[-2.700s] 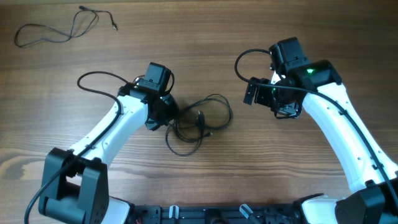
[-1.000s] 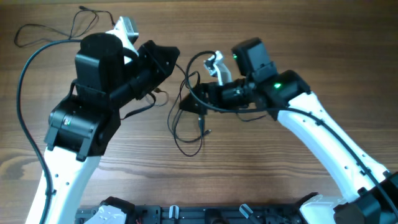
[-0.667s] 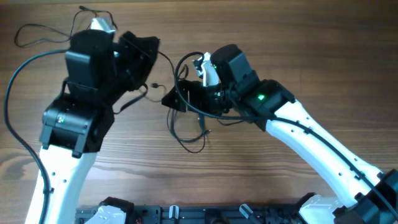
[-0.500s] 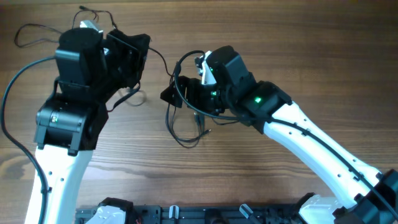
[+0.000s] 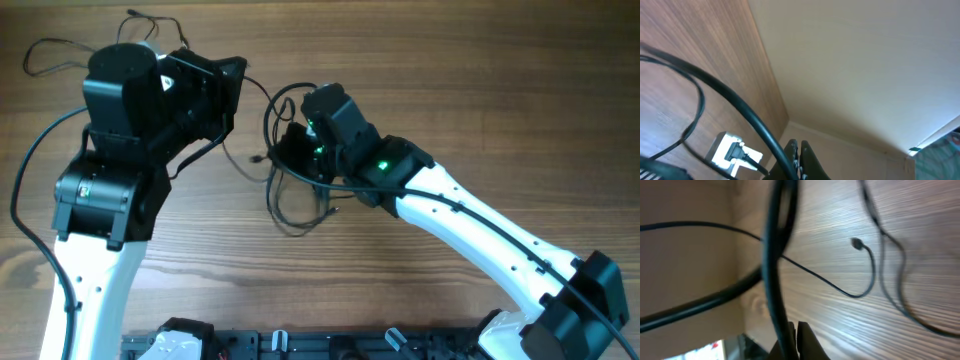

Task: Untangle cables
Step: 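Pull the cable apart, left gripper to far left, right to far right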

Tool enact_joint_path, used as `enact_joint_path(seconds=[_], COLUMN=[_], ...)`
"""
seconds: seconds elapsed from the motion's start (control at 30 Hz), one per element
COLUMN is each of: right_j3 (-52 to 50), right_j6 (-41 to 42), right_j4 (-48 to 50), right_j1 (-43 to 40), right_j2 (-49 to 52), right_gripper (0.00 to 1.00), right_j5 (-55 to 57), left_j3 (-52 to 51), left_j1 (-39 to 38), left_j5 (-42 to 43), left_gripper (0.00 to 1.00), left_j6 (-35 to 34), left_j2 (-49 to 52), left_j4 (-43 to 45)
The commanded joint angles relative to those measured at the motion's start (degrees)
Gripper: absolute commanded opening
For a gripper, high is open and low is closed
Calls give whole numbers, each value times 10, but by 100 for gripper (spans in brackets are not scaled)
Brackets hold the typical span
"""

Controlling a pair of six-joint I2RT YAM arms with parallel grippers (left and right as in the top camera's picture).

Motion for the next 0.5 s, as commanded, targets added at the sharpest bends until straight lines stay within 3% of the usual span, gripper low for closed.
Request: enact_joint_path(seconds=[0.0, 0.17, 0.47], right_j3=[0, 0, 0], right_j6=[10, 5, -118], right_j4=[-36, -129, -252], right_j1=[-9, -62, -188], right_j2=[5, 1, 1], right_gripper=[4, 4, 4], right_j5=[59, 73, 89], left_j3=[4, 4, 4], left_j1=[32, 103, 219], left_j5=[-8, -10, 22], left_gripper=[4, 4, 4], left_j6=[0, 89, 180], left_j2=[-19, -20, -20], left_j4=[-45, -125, -196])
